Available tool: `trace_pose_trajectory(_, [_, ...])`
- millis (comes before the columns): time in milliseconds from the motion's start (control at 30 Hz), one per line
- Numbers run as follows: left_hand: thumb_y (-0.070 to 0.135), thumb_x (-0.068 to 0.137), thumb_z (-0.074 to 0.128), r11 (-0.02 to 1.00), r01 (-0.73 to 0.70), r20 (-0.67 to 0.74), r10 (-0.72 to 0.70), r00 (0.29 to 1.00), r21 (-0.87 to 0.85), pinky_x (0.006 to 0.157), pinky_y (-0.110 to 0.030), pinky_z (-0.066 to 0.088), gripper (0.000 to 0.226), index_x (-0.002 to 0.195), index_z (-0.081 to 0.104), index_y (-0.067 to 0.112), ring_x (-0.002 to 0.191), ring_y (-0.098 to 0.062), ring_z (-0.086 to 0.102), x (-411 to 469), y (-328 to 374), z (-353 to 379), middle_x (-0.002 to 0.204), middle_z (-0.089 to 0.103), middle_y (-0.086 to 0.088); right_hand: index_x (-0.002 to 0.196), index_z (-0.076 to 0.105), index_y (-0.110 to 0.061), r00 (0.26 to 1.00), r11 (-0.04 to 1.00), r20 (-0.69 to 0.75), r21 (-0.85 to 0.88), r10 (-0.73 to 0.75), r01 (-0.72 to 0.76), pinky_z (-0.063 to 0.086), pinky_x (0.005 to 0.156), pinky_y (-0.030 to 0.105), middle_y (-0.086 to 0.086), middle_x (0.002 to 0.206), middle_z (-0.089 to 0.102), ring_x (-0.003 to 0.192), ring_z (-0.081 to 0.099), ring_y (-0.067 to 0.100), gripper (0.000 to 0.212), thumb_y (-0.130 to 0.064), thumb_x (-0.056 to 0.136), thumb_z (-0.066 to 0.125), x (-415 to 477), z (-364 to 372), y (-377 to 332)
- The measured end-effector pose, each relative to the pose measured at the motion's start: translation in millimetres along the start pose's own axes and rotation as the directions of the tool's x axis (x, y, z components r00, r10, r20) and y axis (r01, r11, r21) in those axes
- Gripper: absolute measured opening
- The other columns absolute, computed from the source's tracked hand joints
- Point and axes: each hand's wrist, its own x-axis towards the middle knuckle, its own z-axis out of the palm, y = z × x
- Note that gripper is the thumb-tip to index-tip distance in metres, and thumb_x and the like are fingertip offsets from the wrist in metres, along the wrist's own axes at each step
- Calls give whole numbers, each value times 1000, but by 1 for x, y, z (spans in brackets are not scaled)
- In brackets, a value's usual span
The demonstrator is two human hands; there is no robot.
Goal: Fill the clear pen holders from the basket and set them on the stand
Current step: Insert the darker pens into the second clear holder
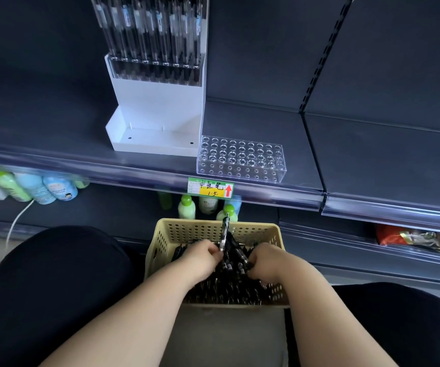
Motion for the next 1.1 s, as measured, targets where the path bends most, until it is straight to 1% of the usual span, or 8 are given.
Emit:
trace_pose_trajectory(133, [32,91,56,974,-228,-120,227,966,7,74,-22,41,14,103,56,24,94,-11,57,-13,18,-19,109,62,5,102,58,-6,992,997,-113,38,-59,63,55,73,34,12,92,67,79,68,23,19,-14,85,53,-25,-25,-3])
trace_pose_trajectory(300, [28,86,64,846,-532,-257,506,823,-37,61,0,38,28,91,44,48,75,16,54,-36,55,-52,82,62,24,105,44,-12,908,915,-364,255,-209,313,48,43,24,7,76,66,46,62,12,26,-10,81,56,-58,-78,-11])
trace_pose_trajectory(433, [31,84,61,759,-638,-394,551,736,-129,65,-4,43,24,92,48,49,78,8,61,-38,95,-88,87,66,27,89,48,-16,762,784,-622,375,-184,495,49,43,27,6,72,70,54,67,20,5,-18,90,52,-68,-132,-13])
trace_pose_trajectory(567, [32,84,55,688,-699,-454,569,686,-195,78,-34,53,11,94,52,36,80,-10,67,-23,139,-119,87,71,20,79,54,-18,527,755,-841,268,-119,599,42,41,11,-2,60,67,44,61,1,13,-25,90,56,-62,-187,-16])
trace_pose_trajectory(667, [35,83,54,653,-743,-485,608,629,-146,68,-18,47,12,94,53,31,66,1,61,-11,159,-131,87,71,19,73,51,-23,410,761,-911,240,-36,602,42,47,10,-6,66,67,47,59,-2,16,-23,86,60,-45,-203,-13])
trace_pose_trajectory(800, [40,76,56,657,-739,-538,573,618,-149,63,-6,43,24,96,57,26,67,2,61,5,157,-132,91,70,13,80,48,-24,450,804,-893,270,4,530,47,62,23,-9,77,68,67,63,11,17,-22,82,65,-13,-197,-1])
trace_pose_trajectory(933, [32,76,62,654,-705,-546,498,674,-273,70,-2,44,17,93,61,27,82,4,65,14,152,-124,90,71,16,79,49,-29,506,838,-862,248,-39,486,40,47,5,-17,70,64,61,59,-3,19,-21,81,66,5,-194,4])
trace_pose_trajectory(1100, [22,80,64,645,-695,-587,441,679,-320,70,2,41,13,91,63,28,83,10,64,15,150,-122,90,70,22,82,50,-29,509,857,-859,217,-61,468,34,54,-5,-22,68,59,65,51,-21,19,-21,81,67,11,-185,4])
